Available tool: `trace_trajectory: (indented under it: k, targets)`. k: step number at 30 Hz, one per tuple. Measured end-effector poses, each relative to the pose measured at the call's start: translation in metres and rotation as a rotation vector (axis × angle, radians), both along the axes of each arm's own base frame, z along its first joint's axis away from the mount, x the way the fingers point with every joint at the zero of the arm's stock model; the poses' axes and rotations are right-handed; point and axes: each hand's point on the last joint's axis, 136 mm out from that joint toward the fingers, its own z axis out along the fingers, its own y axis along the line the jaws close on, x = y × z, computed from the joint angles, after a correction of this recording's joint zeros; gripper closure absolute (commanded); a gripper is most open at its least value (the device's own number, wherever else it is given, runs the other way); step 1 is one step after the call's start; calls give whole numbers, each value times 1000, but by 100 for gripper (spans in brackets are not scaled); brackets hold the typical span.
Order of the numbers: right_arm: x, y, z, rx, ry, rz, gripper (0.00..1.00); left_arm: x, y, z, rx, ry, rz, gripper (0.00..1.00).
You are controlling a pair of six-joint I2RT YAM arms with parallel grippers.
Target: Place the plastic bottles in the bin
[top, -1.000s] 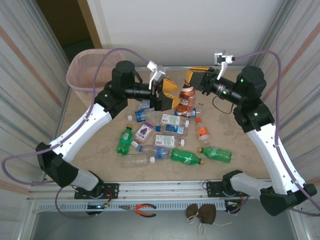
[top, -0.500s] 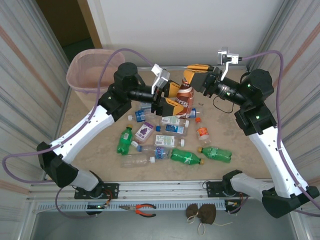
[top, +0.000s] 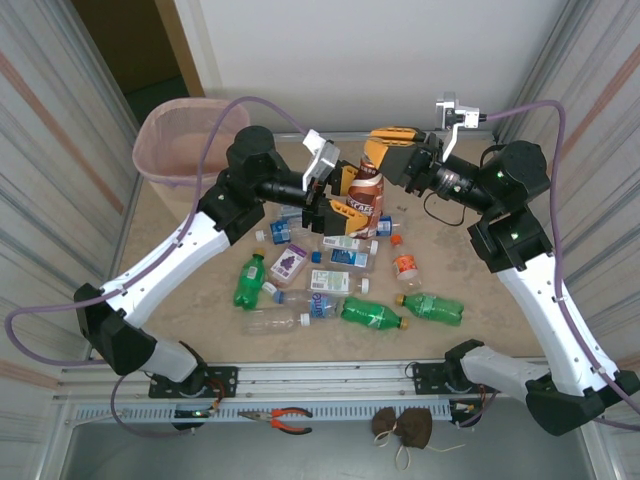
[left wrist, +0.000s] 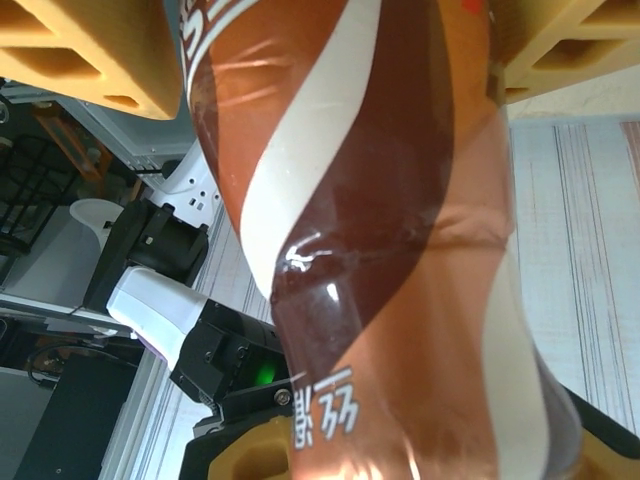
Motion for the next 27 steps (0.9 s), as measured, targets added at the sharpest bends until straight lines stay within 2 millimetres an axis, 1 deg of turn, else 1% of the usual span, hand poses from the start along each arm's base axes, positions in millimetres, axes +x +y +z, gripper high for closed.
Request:
trace_trajectory:
  k: [6,13,15,16,18,21,24,25,27]
  targets:
    - [-3,1,4,6,-13,7,74,-2,0,-2,6,6,-21,32]
    - [-3,2,2,-5,-16,5,74,-2,-2,-10,30,33,-42,49]
    - [-4,2,2,-8,-19,3,73,-2,-2,-10,34,36,-42,52]
    - [-4,2,1,-9,-20,0,71,-2,-2,-10,37,39,-42,52]
    - [-4,2,1,-12,-18,-2,62,-2,-2,-11,40,38,-42,53]
    - [-2,1,-1,-20,-16,-23,40,-1,-2,-13,50,38,-32,54]
    - [0,-4,-3,-33,-15,-66,26,5,-1,-17,68,47,-1,54]
    - [1,-6,-4,-40,-11,-88,23,9,1,-19,75,51,19,54]
    - [1,-12,-4,-53,-11,-128,21,20,6,-21,93,61,69,55]
